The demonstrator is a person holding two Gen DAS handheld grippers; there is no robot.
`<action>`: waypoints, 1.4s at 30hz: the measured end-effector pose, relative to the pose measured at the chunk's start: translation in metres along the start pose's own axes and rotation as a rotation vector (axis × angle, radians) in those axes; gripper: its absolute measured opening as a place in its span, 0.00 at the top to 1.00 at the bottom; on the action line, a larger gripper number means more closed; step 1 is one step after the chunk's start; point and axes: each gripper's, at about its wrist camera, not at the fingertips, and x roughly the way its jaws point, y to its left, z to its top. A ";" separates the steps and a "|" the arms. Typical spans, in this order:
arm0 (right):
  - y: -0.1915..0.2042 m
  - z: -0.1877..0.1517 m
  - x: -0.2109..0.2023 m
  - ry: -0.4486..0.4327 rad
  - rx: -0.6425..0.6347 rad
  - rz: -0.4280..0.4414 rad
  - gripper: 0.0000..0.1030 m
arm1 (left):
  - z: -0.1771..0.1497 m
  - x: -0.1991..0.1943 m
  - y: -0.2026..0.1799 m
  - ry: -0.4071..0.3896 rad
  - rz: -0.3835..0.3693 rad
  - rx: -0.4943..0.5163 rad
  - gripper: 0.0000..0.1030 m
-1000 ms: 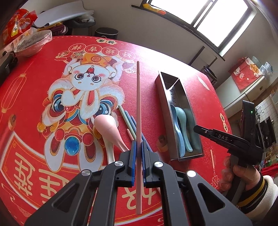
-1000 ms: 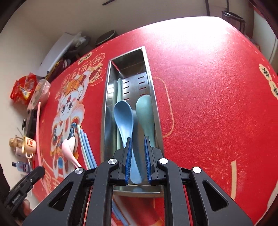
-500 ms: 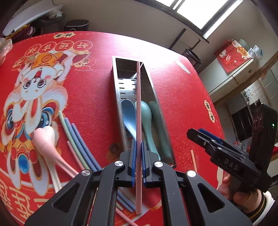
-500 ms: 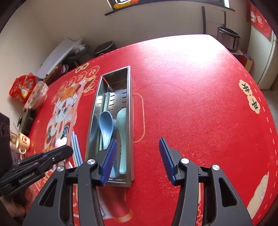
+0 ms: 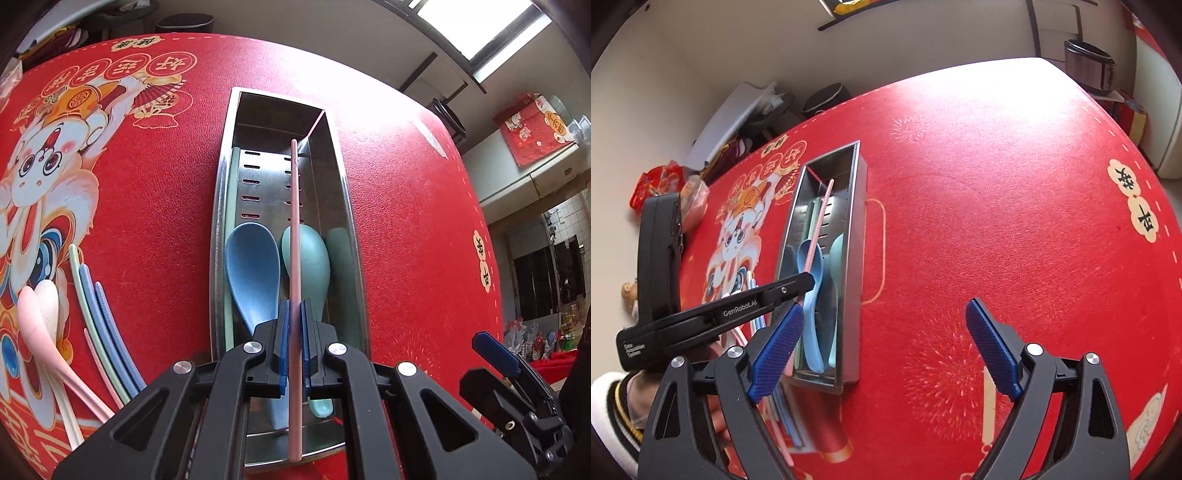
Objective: Organize utensils
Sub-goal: 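Lower the pink chopstick into the steel tray and open the left tool, then return the left tool to the pile while the right tool reaches the pink spoon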
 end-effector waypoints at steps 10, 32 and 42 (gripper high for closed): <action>-0.010 0.003 0.001 0.007 0.024 -0.003 0.16 | 0.013 0.017 -0.002 0.013 0.029 -0.008 0.94; 0.021 -0.004 -0.007 -0.061 0.028 -0.039 0.16 | -0.021 -0.087 0.055 -0.128 0.029 0.095 0.64; 0.066 -0.021 0.003 -0.057 -0.064 -0.063 0.15 | -0.076 -0.114 0.144 -0.141 0.159 -0.012 0.51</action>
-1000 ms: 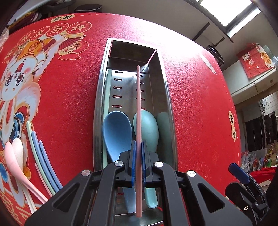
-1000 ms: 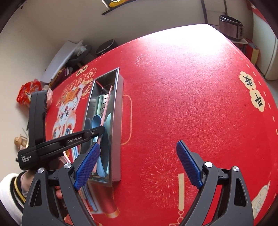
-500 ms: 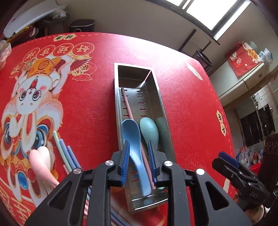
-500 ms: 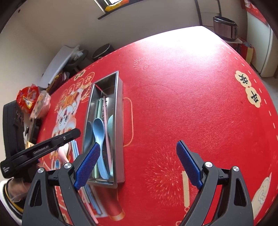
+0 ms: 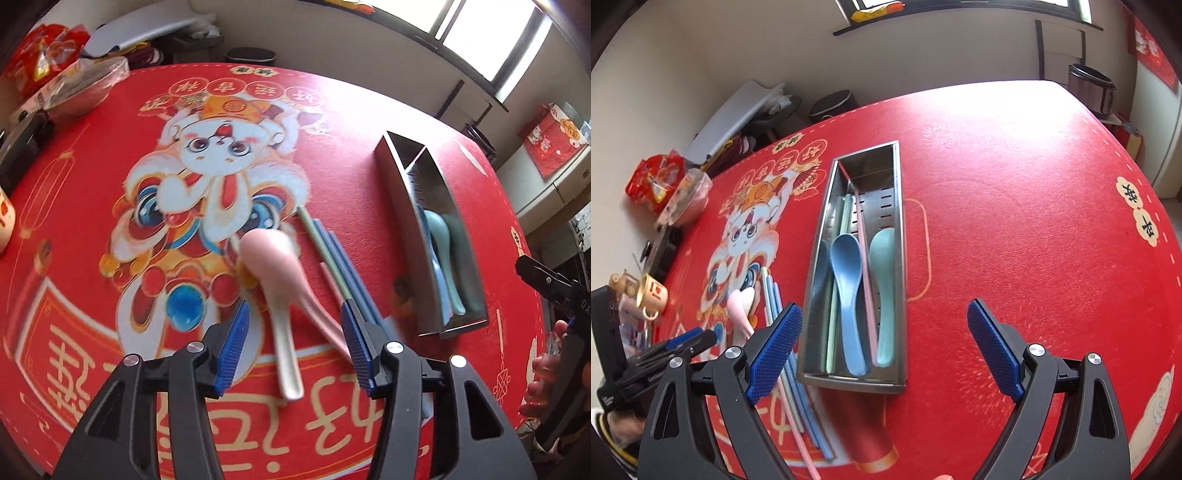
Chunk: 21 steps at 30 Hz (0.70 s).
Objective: Organize utensils
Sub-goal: 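Return the left tool to the pile while the right tool reaches the pink spoon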
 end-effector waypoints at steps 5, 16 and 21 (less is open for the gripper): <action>0.020 -0.003 0.005 0.018 -0.032 0.012 0.15 | -0.014 -0.002 0.025 0.015 0.009 -0.062 0.51; 0.084 -0.012 0.022 0.092 -0.213 0.107 0.15 | -0.026 -0.017 0.051 -0.012 0.021 -0.088 0.51; 0.126 -0.019 0.038 0.133 -0.401 0.178 0.15 | -0.036 -0.023 0.073 -0.017 0.113 -0.128 0.21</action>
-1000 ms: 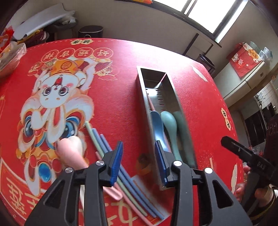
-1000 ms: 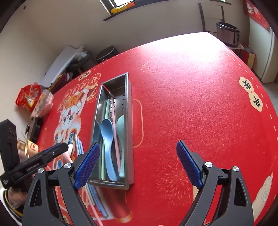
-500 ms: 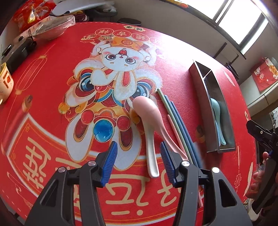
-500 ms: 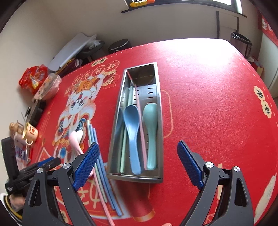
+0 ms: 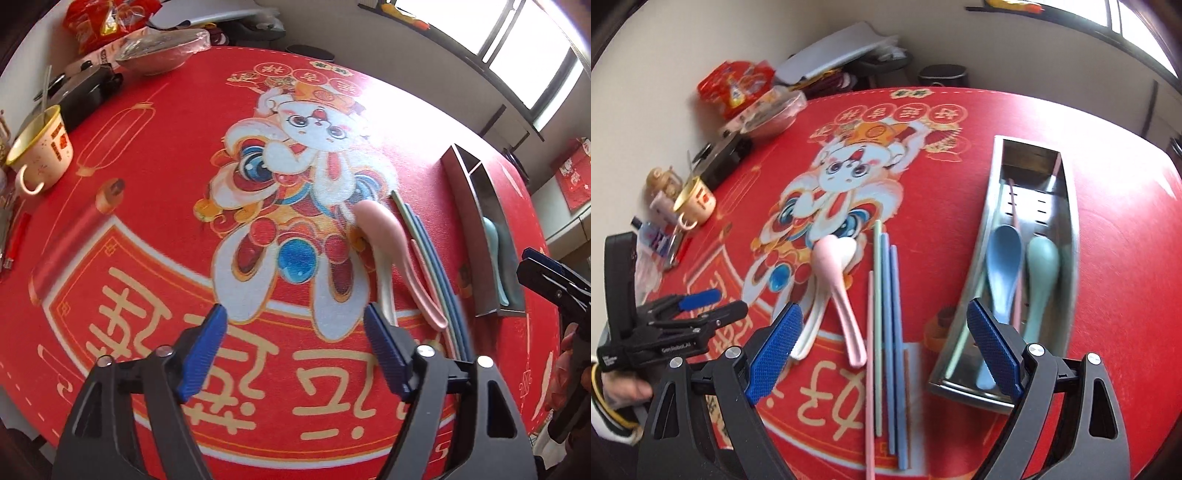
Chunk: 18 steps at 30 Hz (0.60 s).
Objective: Organize utensils
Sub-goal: 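Return the left tool to the pile while the right tool reaches the pink spoon, then grasp the pink spoon with the right tool and lift it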
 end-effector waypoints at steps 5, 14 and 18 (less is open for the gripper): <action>0.034 0.003 0.035 0.089 -0.167 0.007 0.52 | -0.005 -0.002 0.023 -0.004 0.020 -0.045 0.14; 0.047 0.002 0.088 0.194 -0.206 -0.029 0.76 | -0.015 -0.011 0.043 -0.034 0.009 -0.073 0.14; 0.047 0.004 0.098 0.204 -0.197 -0.040 0.76 | -0.017 -0.012 0.042 -0.039 -0.001 -0.056 0.14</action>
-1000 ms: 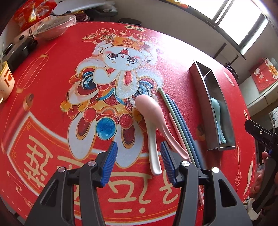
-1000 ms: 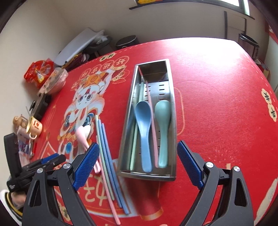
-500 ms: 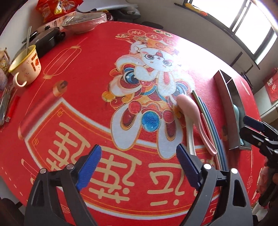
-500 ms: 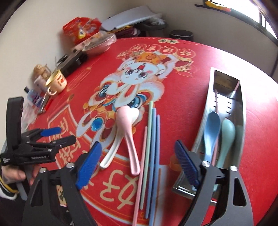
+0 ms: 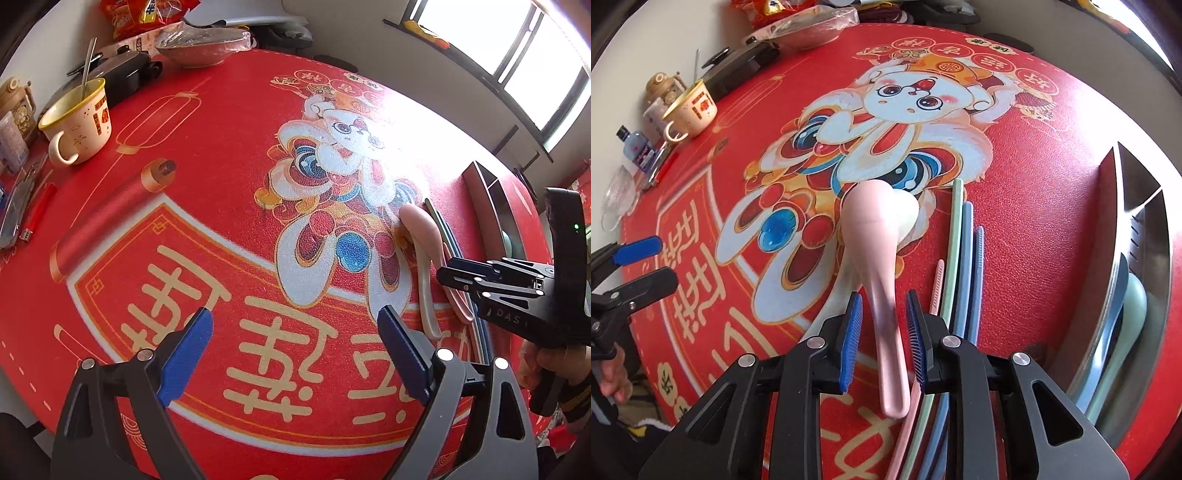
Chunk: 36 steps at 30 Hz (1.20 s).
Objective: Organize utensils
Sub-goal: 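Grasp the pink spoon with the right tool and lift it, then grasp the white spoon with the left tool while the right tool carries the pink spoon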
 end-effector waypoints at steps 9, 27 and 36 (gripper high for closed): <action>-0.002 0.004 0.007 -0.011 0.043 0.018 0.82 | -0.001 -0.001 0.000 0.002 -0.005 0.009 0.14; -0.010 -0.018 -0.019 -0.063 0.159 0.082 0.83 | -0.002 0.001 -0.010 0.008 -0.012 0.027 0.14; -0.024 -0.027 -0.058 -0.160 0.209 0.076 0.83 | 0.002 0.004 -0.021 0.009 -0.071 0.024 0.30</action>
